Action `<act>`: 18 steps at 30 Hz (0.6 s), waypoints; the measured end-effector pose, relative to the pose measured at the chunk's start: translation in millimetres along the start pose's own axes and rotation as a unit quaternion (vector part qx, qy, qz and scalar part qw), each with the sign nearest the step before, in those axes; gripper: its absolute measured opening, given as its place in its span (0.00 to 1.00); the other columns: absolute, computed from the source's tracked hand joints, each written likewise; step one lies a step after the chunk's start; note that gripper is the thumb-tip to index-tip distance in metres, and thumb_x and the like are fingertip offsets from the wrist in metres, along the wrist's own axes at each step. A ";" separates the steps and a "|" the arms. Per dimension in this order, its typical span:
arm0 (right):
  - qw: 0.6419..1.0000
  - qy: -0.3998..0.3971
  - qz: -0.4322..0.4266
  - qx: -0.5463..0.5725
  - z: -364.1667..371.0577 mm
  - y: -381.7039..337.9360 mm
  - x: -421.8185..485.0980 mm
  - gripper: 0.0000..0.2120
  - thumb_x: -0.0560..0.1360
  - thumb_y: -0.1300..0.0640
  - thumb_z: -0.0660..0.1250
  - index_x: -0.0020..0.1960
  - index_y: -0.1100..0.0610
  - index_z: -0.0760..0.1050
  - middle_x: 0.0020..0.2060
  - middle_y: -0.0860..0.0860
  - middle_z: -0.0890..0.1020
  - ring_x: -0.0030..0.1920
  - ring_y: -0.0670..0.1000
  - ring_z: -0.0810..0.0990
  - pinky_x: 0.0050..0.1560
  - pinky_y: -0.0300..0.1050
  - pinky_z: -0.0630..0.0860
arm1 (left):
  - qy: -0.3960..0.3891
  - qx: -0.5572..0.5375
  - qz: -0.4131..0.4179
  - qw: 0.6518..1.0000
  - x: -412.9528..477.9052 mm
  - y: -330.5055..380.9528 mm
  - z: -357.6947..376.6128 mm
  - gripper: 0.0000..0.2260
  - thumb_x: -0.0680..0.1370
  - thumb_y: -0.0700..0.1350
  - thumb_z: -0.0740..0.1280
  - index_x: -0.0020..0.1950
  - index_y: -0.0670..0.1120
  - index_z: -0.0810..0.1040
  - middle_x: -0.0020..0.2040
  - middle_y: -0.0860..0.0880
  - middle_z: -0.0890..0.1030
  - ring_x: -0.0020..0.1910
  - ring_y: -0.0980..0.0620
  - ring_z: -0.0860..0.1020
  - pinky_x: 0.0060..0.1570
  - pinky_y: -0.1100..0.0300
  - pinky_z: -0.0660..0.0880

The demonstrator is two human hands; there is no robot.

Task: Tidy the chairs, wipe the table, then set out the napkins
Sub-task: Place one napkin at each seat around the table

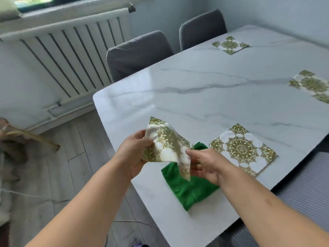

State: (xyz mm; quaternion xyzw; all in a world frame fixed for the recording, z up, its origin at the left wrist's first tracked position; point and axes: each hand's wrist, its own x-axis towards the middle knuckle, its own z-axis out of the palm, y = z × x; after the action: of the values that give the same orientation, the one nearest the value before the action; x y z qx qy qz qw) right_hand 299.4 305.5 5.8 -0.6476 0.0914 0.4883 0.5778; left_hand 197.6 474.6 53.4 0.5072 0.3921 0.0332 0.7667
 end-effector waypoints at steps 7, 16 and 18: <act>0.985 0.135 -0.104 -0.035 90.8 22.0 20.9 0.05 0.78 0.58 0.67 0.51 0.60 0.77 0.47 0.60 0.84 0.46 0.58 0.84 0.45 0.56 0.83 | 0.050 0.352 0.005 0.935 39.2 6.3 -95.8 0.11 0.75 0.43 0.64 0.57 0.50 0.76 0.44 0.45 0.84 0.45 0.42 0.83 0.44 0.47 0.80; 0.938 0.246 -0.203 -0.135 107.9 15.1 41.3 0.03 0.77 0.53 0.68 0.46 0.51 0.79 0.42 0.47 0.84 0.44 0.49 0.84 0.43 0.43 0.80 | 0.029 0.445 0.001 0.895 95.1 11.0 -113.7 0.07 0.71 0.44 0.66 0.48 0.50 0.78 0.41 0.48 0.83 0.39 0.48 0.83 0.41 0.48 0.82; 0.938 0.258 -0.199 -0.117 101.0 7.5 51.1 0.02 0.76 0.54 0.69 0.46 0.51 0.79 0.41 0.47 0.85 0.43 0.50 0.84 0.46 0.49 0.82 | 0.033 0.487 0.033 0.872 106.3 25.3 -103.1 0.05 0.72 0.46 0.65 0.46 0.50 0.79 0.40 0.49 0.82 0.38 0.49 0.81 0.37 0.57 0.79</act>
State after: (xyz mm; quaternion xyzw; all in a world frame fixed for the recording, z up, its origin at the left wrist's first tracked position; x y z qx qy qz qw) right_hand 267.0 410.5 -22.2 -0.8193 0.0483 0.1866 0.5400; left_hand 214.3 612.0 -4.9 0.8278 0.3664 -0.1203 0.4074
